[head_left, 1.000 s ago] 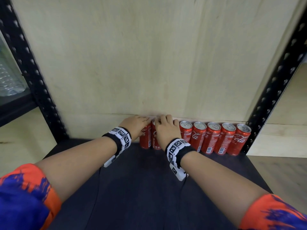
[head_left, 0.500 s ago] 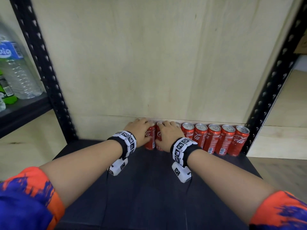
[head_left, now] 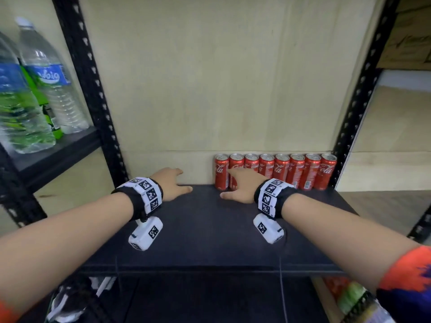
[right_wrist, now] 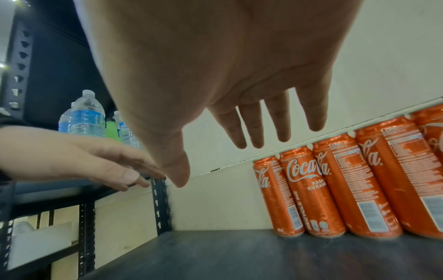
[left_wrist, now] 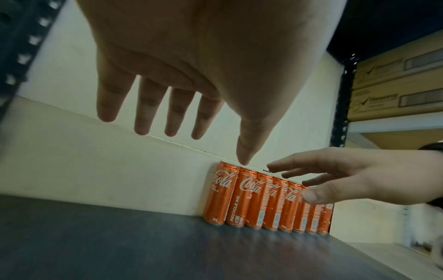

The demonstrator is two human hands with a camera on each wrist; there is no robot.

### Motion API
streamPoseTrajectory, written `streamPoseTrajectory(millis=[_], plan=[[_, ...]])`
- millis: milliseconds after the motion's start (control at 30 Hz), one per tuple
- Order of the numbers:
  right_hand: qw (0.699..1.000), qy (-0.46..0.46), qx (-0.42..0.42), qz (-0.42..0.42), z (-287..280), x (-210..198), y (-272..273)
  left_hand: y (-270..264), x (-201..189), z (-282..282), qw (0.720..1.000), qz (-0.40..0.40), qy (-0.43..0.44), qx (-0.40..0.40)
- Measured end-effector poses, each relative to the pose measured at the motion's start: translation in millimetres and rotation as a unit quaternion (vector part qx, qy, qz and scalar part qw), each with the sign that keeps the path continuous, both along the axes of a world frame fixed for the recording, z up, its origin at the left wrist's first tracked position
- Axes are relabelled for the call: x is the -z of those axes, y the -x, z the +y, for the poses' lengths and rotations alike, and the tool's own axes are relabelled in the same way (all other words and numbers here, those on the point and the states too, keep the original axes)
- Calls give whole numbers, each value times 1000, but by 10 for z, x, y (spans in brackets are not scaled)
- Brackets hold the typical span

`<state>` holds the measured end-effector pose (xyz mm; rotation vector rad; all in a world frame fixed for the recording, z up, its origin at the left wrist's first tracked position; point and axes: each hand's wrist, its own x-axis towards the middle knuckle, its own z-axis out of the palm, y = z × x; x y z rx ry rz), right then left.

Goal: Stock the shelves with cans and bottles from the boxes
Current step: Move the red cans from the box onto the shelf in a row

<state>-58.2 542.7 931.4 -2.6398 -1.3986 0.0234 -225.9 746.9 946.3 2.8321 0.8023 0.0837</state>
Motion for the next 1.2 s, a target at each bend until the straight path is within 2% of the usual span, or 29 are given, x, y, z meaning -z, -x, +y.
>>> streamPoseTrajectory(millis=[300, 467, 633, 767, 900, 1067, 1200], plan=[[997, 11, 50, 65, -481, 97, 1120, 1266, 121, -183, 998, 52, 18, 42], [995, 45, 59, 71, -922, 172, 1704, 1717, 288, -434, 994, 66, 40, 72], [987, 95, 59, 115, -1390, 390, 1972, 2022, 530, -788, 989, 99, 80, 73], [974, 138, 55, 171, -1805, 730, 2009, 2183, 817, -1167, 984, 109, 130, 53], [953, 191, 37, 230, -2262, 1174, 2061, 2306, 1242, -1571, 967, 162, 193, 36], [928, 247, 38, 276, -2811, 1900, 2211, 2404, 1915, -2079, 941, 173, 284, 69], [890, 282, 40, 357, -3174, 2440, 2414, 2498, 2517, -2432, 926, 222, 304, 41]])
